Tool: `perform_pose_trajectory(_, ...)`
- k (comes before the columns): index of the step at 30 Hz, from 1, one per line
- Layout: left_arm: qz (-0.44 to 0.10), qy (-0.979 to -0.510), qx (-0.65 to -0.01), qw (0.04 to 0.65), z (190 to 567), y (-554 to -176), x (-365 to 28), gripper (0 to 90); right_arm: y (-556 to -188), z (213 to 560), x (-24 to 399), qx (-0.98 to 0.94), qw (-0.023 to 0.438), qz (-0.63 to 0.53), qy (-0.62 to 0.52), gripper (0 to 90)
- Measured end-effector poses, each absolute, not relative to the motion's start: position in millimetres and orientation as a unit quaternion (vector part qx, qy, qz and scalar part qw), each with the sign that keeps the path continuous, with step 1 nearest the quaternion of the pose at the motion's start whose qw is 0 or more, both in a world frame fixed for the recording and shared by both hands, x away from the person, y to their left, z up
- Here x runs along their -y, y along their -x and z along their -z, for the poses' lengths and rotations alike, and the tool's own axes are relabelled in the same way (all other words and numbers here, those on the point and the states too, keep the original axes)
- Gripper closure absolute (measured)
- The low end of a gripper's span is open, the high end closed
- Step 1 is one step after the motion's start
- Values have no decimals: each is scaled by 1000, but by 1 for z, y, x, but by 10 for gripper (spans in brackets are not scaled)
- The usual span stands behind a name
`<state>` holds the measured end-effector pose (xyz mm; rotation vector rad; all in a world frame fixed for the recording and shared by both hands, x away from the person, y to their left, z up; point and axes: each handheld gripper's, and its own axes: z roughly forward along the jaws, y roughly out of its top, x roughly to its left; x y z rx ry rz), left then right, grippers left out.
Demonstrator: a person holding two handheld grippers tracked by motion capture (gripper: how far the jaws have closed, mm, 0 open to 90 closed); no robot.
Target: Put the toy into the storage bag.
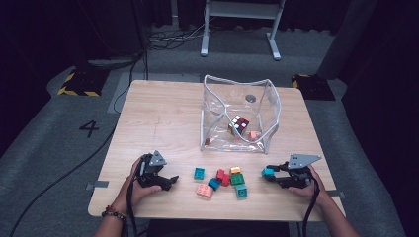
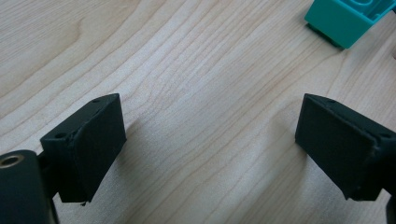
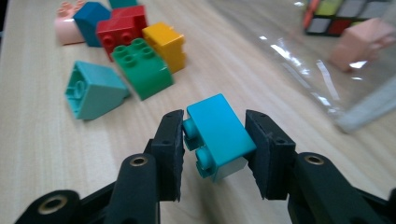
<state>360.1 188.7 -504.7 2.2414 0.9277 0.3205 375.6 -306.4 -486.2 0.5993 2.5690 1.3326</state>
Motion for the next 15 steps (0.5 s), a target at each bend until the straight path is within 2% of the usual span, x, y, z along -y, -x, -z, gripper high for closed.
perform_pose_trajectory(15,-125,-861,-356,341,505,-360,-189,86,-390,471,335,-826,143,-465,-285,593)
